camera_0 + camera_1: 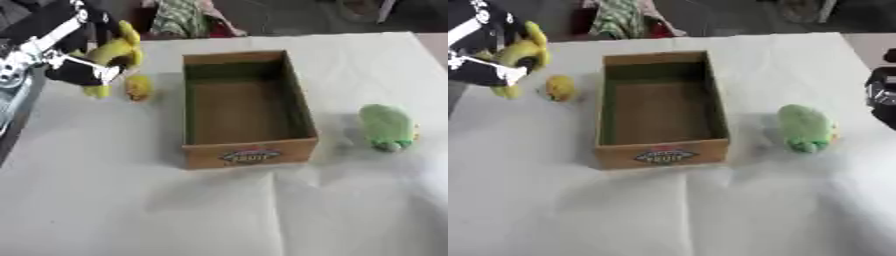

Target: Pick up objects on the table and place them in the box.

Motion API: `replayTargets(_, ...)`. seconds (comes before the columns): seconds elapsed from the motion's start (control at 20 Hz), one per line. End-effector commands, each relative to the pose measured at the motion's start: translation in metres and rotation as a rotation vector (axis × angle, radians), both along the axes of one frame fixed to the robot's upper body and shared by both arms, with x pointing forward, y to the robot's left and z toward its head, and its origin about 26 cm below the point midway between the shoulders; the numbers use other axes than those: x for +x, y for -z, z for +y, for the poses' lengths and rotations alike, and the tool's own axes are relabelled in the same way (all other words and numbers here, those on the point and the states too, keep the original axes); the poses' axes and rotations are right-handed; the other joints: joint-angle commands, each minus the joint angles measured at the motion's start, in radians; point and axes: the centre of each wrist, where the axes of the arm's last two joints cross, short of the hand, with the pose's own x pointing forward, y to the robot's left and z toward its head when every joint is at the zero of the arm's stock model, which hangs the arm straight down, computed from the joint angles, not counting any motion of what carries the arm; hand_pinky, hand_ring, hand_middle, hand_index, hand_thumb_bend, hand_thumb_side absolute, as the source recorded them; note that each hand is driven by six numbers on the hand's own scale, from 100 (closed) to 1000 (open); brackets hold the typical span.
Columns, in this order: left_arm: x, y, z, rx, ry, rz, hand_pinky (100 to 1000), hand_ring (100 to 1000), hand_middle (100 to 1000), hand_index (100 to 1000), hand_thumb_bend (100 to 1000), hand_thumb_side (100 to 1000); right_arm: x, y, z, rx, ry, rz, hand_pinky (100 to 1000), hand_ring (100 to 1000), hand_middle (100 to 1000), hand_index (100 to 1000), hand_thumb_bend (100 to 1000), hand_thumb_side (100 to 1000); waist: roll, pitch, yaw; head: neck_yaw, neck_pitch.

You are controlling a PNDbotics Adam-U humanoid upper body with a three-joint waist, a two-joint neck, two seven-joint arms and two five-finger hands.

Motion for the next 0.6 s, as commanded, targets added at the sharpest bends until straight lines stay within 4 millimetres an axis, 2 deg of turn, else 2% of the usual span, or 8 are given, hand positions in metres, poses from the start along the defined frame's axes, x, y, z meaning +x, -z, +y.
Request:
replayTargets(0.05,0.013,-0.006,-0.018,0.015,0.024,-0.028,424,100,100,278,100,100,0.001,-0.014,-0.001,-0.021,-0.016,-0.035,691,775,761,801,100,130,-0.006,-0.016,-0.008,0.015,-0.002)
replayTargets(0.15,0.023,-0.004,-0.035,0.019,0.042,-0.027,431,100,100,282,100,100,0.002,-0.017,0.001,-0.02,-0.021,-0.047,690,775,761,800,100,127,-0.01,-0.014,-0.021,0.024,-0.004)
replayTargets(0.35,0.037,0.006,-0.055,0.053,0.07,-0.026,441,100,100,291,100,100,0.003,-0.023,0.002,-0.006,-0.014,-0.078,690,777,755,795,100,121,-0.015,-0.011,-0.041,0.039,-0.008)
replayTargets(0.5,0.048,0.018,-0.077,0.067,0.105,-0.006,442,100,100,296,100,100,0.003,-0.029,0.005,0.009,0.007,-0.107,701,789,750,784,100,118,-0.017,-0.009,-0.063,0.055,-0.011)
replayTargets(0.6,0.054,0.029,-0.09,0.074,0.121,0.009,458,101,100,316,100,100,0.003,-0.03,0.004,0.019,0.044,-0.112,741,798,746,769,100,108,-0.017,-0.007,-0.072,0.062,-0.012)
